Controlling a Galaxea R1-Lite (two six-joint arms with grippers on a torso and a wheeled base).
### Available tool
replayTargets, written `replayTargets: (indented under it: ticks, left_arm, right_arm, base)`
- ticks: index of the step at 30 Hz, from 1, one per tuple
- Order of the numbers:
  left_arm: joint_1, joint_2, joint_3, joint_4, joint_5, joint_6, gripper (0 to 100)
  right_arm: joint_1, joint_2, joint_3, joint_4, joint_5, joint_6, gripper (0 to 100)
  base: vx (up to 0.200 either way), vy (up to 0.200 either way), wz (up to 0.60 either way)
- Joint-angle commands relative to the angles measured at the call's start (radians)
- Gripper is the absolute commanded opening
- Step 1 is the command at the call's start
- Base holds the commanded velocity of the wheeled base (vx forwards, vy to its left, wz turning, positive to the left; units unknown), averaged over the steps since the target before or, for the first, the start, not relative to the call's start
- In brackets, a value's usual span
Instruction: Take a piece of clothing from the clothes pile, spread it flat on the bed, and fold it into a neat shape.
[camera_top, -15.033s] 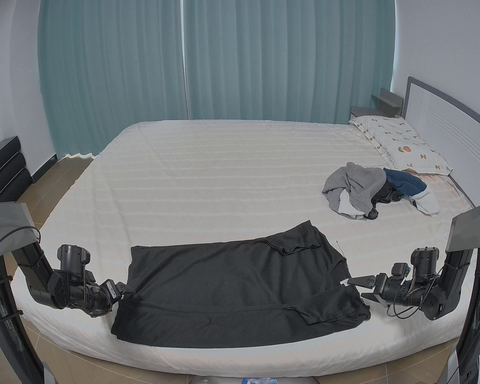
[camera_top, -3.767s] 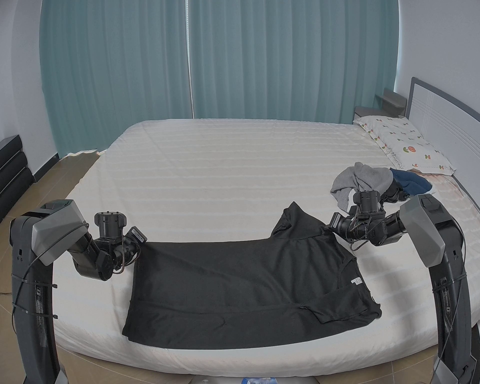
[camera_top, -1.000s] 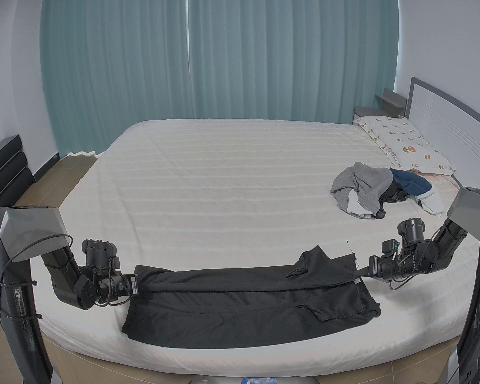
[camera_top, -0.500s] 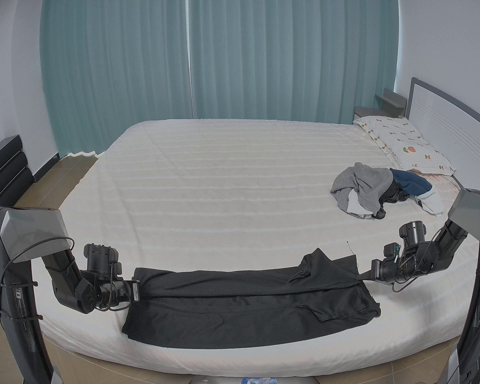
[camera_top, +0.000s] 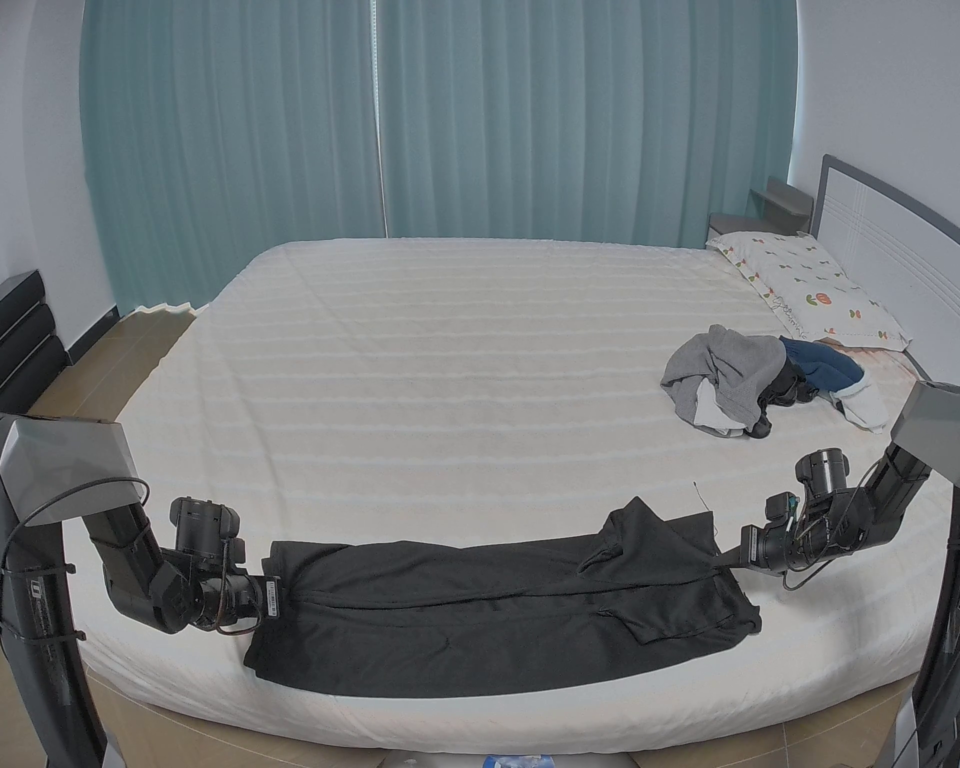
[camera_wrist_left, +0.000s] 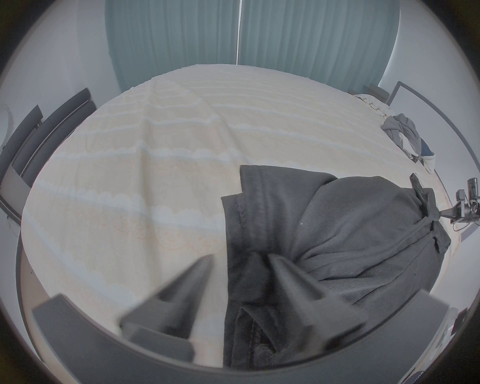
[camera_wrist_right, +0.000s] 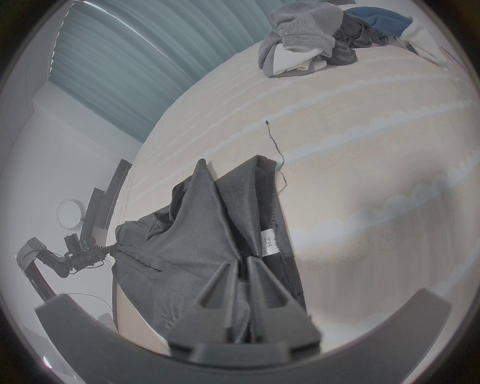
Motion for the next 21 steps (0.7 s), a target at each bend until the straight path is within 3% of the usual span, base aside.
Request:
replayTargets:
  ticks: [1, 7, 15, 21]
  left_arm:
    - [-0.001, -0.004, 0.003, -0.001, 0.000, -0.001, 100]
    - [0.001, -0.052, 0.010, 0.001, -0.002, -0.005, 100]
    - [0.027, -0.116, -0.019, 0.025, -0.005, -0.054, 100]
    - [0.061, -0.167, -0.039, 0.105, -0.008, -0.067, 100]
  right_arm:
    - [0.002, 0.007, -0.004, -0.002, -0.003, 0.003, 100]
    - [-0.017, -0.038, -0.019, -0.002, 0.010, 0.041, 100]
    - [-0.008, -0.079, -0.014, -0.019, 0.000, 0.270, 100]
    - [-0.017, -0.067, -0.018, -0.035, 0.010, 0.356, 100]
  base:
    - [0.000, 0.000, 0.00]
    - [0.000, 0.000, 0.00]
    - [0.000, 0.000, 0.00]
    - [0.000, 0.000, 0.00]
